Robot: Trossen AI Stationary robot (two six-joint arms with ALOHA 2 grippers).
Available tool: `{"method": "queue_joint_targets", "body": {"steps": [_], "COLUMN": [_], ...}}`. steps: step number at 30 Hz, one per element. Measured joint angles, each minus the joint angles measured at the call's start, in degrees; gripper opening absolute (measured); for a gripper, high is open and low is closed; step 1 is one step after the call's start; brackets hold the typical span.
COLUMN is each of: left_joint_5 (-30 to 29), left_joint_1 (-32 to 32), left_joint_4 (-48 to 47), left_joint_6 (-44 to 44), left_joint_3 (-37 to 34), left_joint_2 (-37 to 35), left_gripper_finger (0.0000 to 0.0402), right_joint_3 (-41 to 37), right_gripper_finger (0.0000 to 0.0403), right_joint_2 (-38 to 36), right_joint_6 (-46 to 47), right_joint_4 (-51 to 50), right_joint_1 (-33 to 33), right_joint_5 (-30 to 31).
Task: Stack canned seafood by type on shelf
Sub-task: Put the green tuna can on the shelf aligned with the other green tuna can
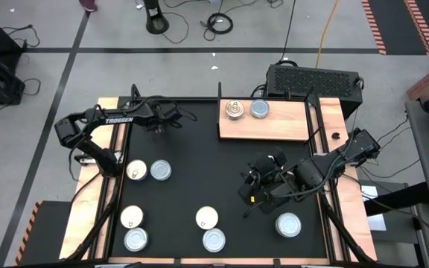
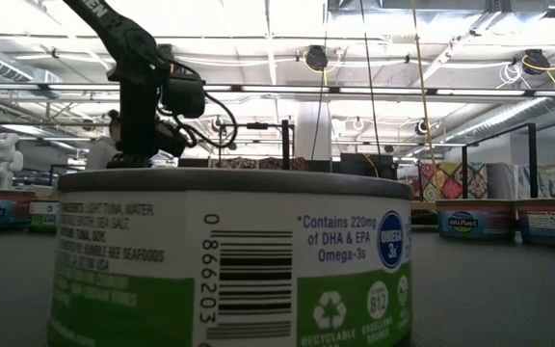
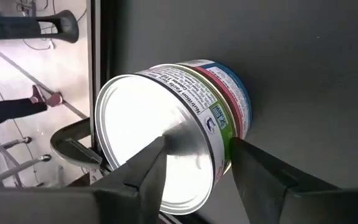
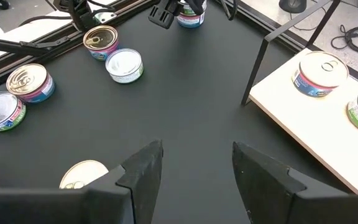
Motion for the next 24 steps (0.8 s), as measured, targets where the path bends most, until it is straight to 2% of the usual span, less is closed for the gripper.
{"method": "queue_joint_targets", "body": {"steps": [10, 16, 24], "left_joint_5": [-0.1, -0.9, 1.7], "left_joint_1": [-2.2, -3.0, -6.6], "left_joint_4": [-0.1, -1.3, -6.0], "left_joint_6": [-0.6, -0.5, -1.0], "left_joint_3": [-0.1, -0.2, -0.4], "left_joint_2": [-0.5, -1.5, -8.7], "left_gripper_finger": [0.0013, 0.0002, 0.0001], "right_joint_3": [0.0, 0.0, 0.0], "right_gripper_finger": [0.0187, 0.0187, 0.0187], "right_joint_2": [0.0, 0.0, 0.0], "right_joint_6": [0.2, 0.2, -0.1], "right_joint_4": [0.0, 0.0, 0.0], "right_joint_1": [0.0, 0.0, 0.0], "right_joint_5": [0.0, -0.1, -0.2]}}
